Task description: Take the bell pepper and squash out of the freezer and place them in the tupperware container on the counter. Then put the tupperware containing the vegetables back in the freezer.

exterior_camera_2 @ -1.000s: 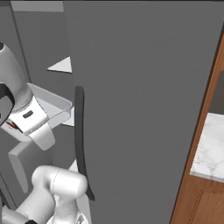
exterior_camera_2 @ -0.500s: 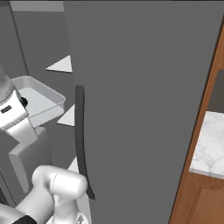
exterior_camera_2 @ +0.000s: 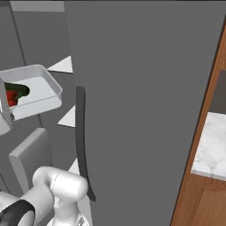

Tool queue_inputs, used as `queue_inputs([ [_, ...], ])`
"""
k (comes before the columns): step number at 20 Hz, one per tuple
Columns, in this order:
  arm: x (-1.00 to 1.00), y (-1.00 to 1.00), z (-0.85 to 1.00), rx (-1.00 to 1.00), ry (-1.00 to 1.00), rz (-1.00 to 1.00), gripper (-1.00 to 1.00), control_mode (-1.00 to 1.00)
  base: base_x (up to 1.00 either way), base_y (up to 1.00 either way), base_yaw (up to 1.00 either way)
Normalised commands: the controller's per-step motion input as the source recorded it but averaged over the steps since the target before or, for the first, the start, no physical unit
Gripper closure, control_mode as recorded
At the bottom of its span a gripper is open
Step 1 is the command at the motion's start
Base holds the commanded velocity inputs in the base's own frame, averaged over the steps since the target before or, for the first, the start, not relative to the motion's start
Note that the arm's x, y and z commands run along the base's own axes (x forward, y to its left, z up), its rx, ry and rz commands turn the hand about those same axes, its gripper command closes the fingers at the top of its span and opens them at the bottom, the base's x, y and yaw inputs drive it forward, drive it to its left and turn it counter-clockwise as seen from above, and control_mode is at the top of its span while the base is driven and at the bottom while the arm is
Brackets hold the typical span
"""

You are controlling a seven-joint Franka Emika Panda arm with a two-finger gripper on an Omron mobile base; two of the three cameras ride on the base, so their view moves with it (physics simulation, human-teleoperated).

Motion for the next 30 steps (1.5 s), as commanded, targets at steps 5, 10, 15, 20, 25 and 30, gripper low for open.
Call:
queue_inputs([
  [5, 0.21, 0.25, 0.01, 0.0, -0.05, -0.28, 1.0, -1.0, 0.0, 0.0, 0.0],
  [10, 0.3, 0.08, 0.0, 0.0, -0.1, -0.21, 1.0, -1.0, 0.0, 0.0, 0.0],
  [15, 0.42, 0.2, 0.0, 0.03, -0.1, -0.17, 1.0, -1.0, 0.0, 0.0, 0.0],
  [20, 0.39, 0.31, 0.0, 0.09, -0.1, -0.1, 1.0, -1.0, 0.0, 0.0, 0.0],
  [25, 0.28, 0.13, 0.0, 0.11, -0.11, -0.03, 1.0, -1.0, 0.0, 0.0, 0.0],
  [30, 0.39, 0.04, 0.0, 0.15, -0.06, 0.0, 1.0, -1.0, 0.0, 0.0, 0.0],
])
